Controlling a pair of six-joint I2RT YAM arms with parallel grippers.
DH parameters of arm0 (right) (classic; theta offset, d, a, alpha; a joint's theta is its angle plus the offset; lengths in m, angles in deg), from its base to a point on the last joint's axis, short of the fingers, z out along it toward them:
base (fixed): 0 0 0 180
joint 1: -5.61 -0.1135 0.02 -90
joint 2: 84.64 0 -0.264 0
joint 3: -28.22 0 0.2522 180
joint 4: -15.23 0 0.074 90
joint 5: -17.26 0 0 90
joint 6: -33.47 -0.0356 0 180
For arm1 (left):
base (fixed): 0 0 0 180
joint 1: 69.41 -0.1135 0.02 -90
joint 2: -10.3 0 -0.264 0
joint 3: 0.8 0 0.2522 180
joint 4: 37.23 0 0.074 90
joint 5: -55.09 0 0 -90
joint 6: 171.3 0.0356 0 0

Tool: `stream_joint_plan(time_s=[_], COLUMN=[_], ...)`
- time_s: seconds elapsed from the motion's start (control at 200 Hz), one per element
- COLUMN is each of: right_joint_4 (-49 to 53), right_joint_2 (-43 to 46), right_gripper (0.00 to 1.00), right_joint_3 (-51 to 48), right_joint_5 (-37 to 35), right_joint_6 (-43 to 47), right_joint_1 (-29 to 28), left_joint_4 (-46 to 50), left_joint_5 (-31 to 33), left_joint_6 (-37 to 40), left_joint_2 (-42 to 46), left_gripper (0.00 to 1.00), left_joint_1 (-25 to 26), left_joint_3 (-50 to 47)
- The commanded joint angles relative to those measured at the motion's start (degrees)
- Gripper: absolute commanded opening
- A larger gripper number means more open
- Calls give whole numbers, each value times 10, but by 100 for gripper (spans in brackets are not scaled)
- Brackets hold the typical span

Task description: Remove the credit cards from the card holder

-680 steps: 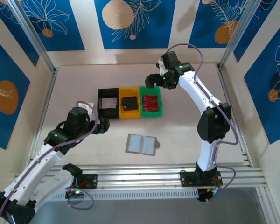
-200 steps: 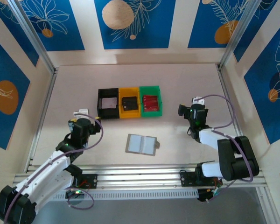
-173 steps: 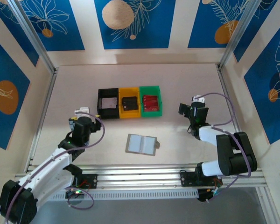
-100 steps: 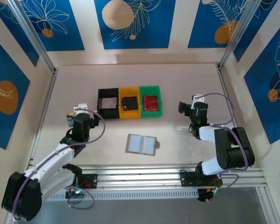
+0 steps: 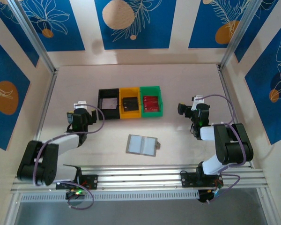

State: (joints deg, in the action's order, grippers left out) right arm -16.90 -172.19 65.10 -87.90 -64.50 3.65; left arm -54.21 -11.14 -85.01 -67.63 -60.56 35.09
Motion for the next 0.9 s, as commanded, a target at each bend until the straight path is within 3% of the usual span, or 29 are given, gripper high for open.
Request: stream_joint_plan(time_s=[0.0, 0.085, 0.215, 0.39, 0.525, 0.895], right_joint_4=[-22, -23, -23, -24, -23, -24], right_joint_2=[3, 3, 3, 3, 3, 4], right_gripper=[99, 99, 99, 99, 99, 99], right_joint_3=[-2, -3, -3, -3, -3, -4], right_joint_5=[7, 7, 7, 7, 7, 9], right_joint_6=[6, 6, 6, 6, 6, 6], right_joint_1=[2, 2, 2, 2, 3, 3], left_joint_4=[-97, -138, -169, -224, -233, -245], left_joint_5=[-27, -35, -196, -204, -118, -117], left_joint_6=[14, 13, 50, 47, 45, 45], left_joint_2=[-30, -68, -98, -111, -117, -113], left_gripper=[100, 100, 100, 100, 100, 100], left_joint_1=[-29, -37, -53, -58, -39, -38], left_joint_3=[16, 16, 11, -8, -9, -17])
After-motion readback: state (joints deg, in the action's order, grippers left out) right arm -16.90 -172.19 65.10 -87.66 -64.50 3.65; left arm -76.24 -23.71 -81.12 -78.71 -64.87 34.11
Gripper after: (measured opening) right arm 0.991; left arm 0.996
